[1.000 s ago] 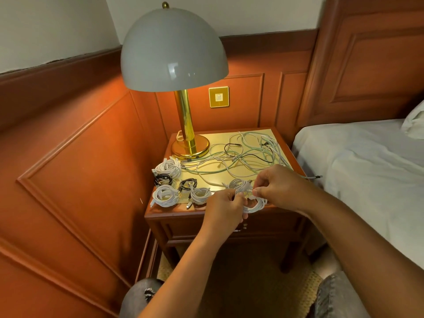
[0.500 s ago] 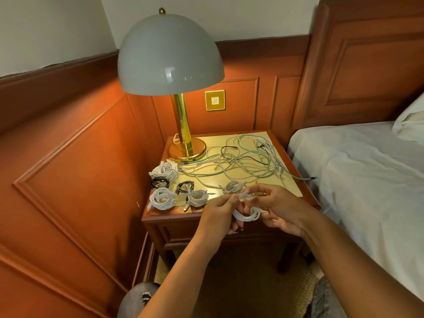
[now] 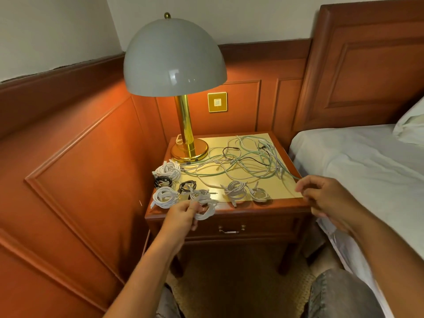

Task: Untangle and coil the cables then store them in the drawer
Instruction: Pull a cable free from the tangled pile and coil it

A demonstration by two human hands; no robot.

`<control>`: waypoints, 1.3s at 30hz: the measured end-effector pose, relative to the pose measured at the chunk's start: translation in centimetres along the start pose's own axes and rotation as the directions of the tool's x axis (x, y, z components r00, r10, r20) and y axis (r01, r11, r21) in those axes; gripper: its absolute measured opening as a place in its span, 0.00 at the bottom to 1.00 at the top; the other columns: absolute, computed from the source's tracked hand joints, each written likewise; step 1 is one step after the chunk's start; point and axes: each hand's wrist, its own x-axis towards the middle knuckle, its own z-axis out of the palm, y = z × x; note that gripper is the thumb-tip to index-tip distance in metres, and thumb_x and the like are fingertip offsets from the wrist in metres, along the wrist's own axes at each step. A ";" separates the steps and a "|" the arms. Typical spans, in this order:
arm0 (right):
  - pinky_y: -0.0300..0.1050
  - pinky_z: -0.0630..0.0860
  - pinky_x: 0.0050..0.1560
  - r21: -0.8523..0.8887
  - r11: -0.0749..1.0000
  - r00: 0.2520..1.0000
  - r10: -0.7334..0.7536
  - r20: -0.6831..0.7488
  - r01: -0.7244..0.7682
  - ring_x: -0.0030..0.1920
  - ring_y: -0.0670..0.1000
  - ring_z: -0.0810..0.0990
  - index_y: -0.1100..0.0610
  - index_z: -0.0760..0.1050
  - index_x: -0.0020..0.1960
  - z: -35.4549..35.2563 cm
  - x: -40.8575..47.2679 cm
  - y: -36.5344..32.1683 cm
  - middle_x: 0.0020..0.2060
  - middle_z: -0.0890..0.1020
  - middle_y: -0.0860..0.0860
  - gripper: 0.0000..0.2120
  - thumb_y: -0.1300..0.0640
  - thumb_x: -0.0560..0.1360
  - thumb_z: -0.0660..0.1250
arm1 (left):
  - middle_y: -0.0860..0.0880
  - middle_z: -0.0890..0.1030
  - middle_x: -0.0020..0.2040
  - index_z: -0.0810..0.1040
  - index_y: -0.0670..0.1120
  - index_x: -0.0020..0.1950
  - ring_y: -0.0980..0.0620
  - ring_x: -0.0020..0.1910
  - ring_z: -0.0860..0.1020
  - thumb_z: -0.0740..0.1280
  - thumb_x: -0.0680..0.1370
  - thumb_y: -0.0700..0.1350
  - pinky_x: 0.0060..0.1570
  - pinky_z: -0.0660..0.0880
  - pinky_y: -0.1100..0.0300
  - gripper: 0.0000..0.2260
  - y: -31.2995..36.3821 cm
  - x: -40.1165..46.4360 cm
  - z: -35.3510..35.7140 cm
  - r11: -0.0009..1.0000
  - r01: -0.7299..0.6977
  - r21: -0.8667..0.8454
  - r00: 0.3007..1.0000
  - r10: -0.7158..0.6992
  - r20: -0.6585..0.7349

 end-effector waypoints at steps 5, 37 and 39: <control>0.39 0.62 0.22 0.047 0.998 0.980 -0.053 0.193 0.044 0.25 0.46 0.65 0.57 0.79 0.51 3.9 -2.4 0.0 0.36 0.75 0.56 0.09 0.66 0.79 0.61 | 0.49 0.73 0.31 0.78 0.41 0.44 0.53 0.30 0.70 0.59 0.83 0.45 0.33 0.69 0.61 0.13 0.4 -0.9 2.6 0.998 -0.061 -0.021 0.994 0.063 0.084; 0.41 0.77 0.51 0.680 0.708 0.970 0.033 0.241 -0.193 0.48 0.51 0.83 0.64 0.77 0.52 6.9 0.8 2.1 0.45 0.83 0.56 0.09 0.70 0.73 0.63 | 0.45 0.79 0.34 0.78 0.44 0.50 0.53 0.31 0.76 0.64 0.81 0.44 0.32 0.74 0.57 0.05 0.0 4.3 8.1 0.999 0.007 0.044 0.999 -0.005 -0.043; 0.44 0.76 0.58 0.483 0.868 0.972 0.001 0.236 -0.119 0.53 0.50 0.83 0.59 0.79 0.55 6.8 0.9 1.9 0.48 0.85 0.54 0.10 0.65 0.79 0.61 | 0.44 0.80 0.35 0.78 0.43 0.50 0.53 0.31 0.77 0.64 0.81 0.43 0.35 0.76 0.54 0.05 0.1 4.4 8.0 0.999 0.001 0.034 0.999 0.001 -0.054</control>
